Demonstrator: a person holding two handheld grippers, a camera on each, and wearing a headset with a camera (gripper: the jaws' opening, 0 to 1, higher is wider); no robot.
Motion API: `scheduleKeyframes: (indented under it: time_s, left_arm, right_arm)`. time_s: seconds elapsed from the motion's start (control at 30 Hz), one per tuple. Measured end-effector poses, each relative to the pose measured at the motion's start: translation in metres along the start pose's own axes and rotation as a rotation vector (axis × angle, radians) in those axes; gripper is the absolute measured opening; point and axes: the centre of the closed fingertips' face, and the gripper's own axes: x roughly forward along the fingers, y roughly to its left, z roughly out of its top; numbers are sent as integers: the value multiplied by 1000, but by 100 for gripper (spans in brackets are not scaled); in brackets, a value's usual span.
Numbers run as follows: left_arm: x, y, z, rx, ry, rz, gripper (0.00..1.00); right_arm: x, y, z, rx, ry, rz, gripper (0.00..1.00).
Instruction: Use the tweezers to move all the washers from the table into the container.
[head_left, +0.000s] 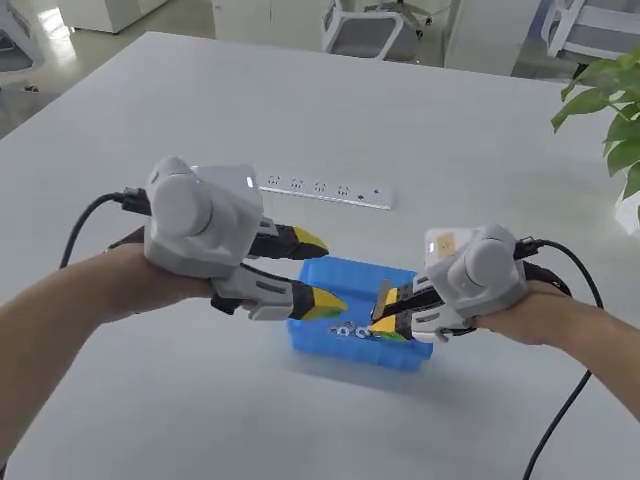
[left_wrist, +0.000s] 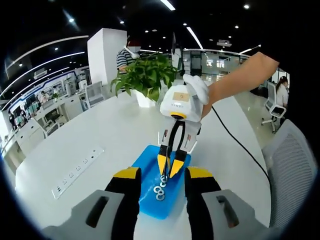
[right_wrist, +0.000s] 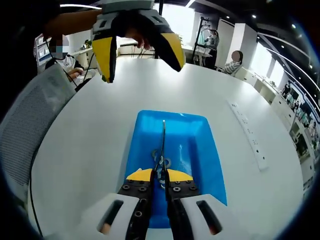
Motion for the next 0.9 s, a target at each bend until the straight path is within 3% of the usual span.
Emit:
scheduleKeyframes:
  time_s: [0.1,0.47,0.67,0.9]
  left_arm:
    - [9,1,1,35,19,-20,30]
    - [43,0,6,116,51,-109,23]
    - [55,-4,0,145,85,-146,17]
    - [59,-1,-7,151,104,-149,10]
  right_arm:
    - [1,1,-1,-2,3,2,9]
    - [3,4,-3,-12,12,14,10]
    - [4,3,-2,-21,15,19,10]
    - [5,2,-2,-29,15,18,10]
